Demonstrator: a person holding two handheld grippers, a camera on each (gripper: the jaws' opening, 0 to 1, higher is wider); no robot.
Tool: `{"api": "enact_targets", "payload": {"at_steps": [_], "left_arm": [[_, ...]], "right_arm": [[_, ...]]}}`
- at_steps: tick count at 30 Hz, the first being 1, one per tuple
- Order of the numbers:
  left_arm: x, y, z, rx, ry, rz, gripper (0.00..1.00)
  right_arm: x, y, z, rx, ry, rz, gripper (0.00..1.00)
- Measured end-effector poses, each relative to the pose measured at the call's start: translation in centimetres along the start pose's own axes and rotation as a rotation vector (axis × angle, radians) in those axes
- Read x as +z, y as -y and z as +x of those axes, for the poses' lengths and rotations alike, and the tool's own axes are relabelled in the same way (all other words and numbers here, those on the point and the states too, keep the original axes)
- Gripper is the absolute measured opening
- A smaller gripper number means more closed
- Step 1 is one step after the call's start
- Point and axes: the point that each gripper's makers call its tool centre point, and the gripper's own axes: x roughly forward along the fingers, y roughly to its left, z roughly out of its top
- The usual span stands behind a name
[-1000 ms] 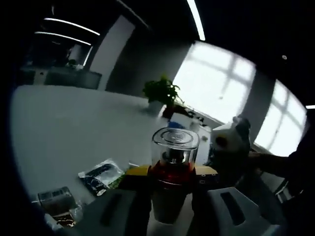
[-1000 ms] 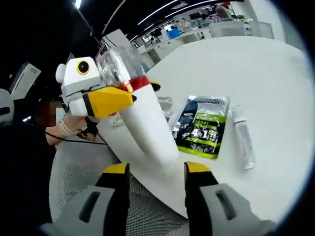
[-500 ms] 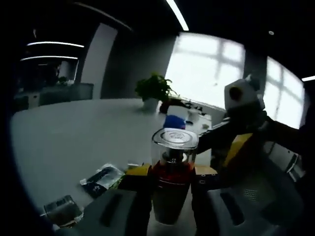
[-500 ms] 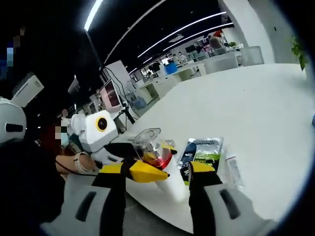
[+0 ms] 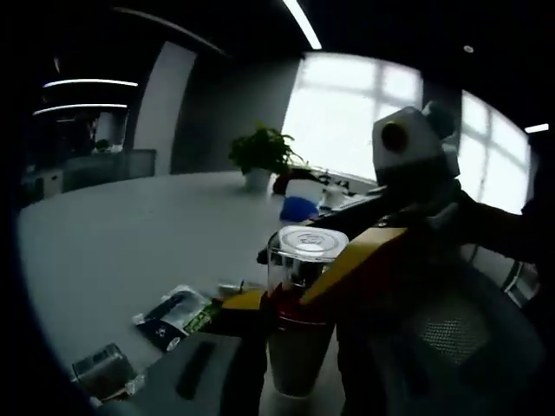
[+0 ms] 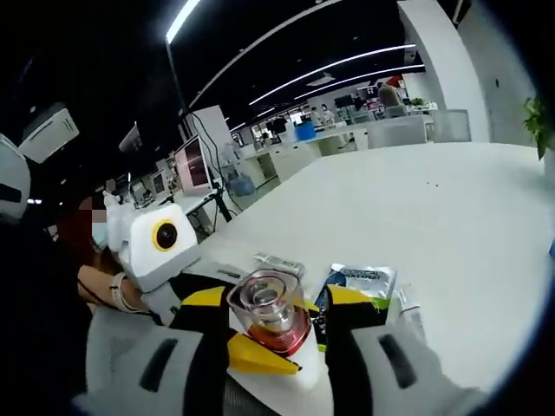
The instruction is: Arrange the skincare products in the storage area until every visible bottle or jar stands upright without overlapping.
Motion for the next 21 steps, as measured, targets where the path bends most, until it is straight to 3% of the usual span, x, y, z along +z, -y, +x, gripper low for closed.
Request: {"api": "enact_targets", "payload": {"at_steps": [9,13,21], "left_arm": [[-0.2,0.04,0.2,-0.007,-0.006,0.014,0.26],[-0.15,0.07,0.28,-0.008,-0.001,0.034,0.27],[0.01,-0.09,0.49,-0.011,0.02,0.187,0.27]], "right_arm": [[-0.1,0.0,0.04,0.017,0.002,-0.039,0.35],[-0.06,-0.07,-0.04,0.011,-0.006,-0.128,0.33],[-0.07,-0.12,-0.02,0.021,-0.021,-0.235,0.32]]}}
